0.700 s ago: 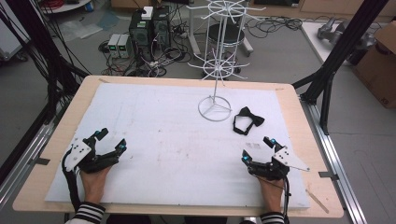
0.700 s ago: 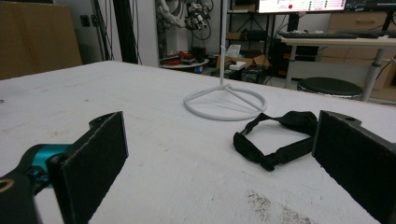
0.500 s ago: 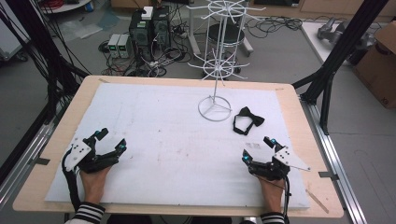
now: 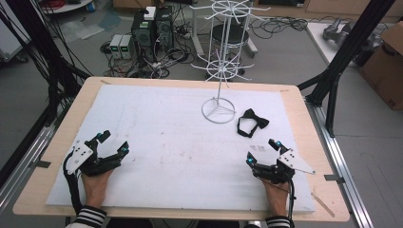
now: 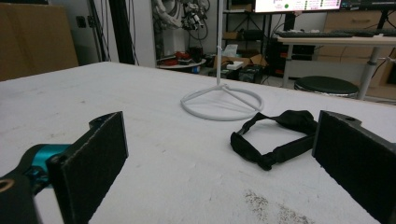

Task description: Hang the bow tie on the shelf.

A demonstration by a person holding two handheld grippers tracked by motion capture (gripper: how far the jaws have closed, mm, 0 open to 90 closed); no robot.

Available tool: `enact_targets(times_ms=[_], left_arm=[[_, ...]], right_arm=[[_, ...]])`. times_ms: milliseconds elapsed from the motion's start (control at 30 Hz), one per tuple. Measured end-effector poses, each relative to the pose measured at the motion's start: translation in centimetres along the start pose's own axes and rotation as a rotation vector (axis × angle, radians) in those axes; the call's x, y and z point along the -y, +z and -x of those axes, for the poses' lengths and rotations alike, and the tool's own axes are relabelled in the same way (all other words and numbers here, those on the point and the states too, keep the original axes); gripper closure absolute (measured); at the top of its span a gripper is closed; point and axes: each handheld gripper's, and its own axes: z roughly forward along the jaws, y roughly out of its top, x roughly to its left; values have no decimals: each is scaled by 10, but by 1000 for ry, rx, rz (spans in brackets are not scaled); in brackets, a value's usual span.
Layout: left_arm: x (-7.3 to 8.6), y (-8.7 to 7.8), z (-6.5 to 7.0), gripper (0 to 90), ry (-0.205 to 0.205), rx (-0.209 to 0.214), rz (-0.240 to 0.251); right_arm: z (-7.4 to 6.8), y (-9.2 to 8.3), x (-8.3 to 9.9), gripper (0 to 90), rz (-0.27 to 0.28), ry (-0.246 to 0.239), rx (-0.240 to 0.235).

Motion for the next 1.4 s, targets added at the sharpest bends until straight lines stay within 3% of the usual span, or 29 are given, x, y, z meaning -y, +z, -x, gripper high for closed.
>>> enact_targets(times_ms=[400, 633, 800, 933, 967, 1233, 1300, 1400], left_arm=[[0, 0, 1, 173, 7, -2, -1], [0, 0, 0, 172, 7, -3, -2], [0, 0, 0, 171, 6, -2, -2], [0, 0, 0, 172, 7, -4, -1], [0, 0, 0, 172, 7, -4, -2], [0, 0, 0, 172, 7, -5, -2], [0, 0, 0, 172, 6, -5, -3], [0, 1, 0, 172, 7, -4, -3]], right_arm=[[2, 2, -2, 24, -40, 20, 19], [8, 0, -20, 24, -81, 0, 29], [18, 6, -41, 24, -126, -8, 35], [28, 12, -57, 24, -154, -40, 33], [33, 15, -62, 24, -182, -48, 28], [52, 32, -77, 24, -274, -51, 30], [59, 42, -83, 24, -328, -59, 39], [64, 48, -86, 24, -340, -57, 57]])
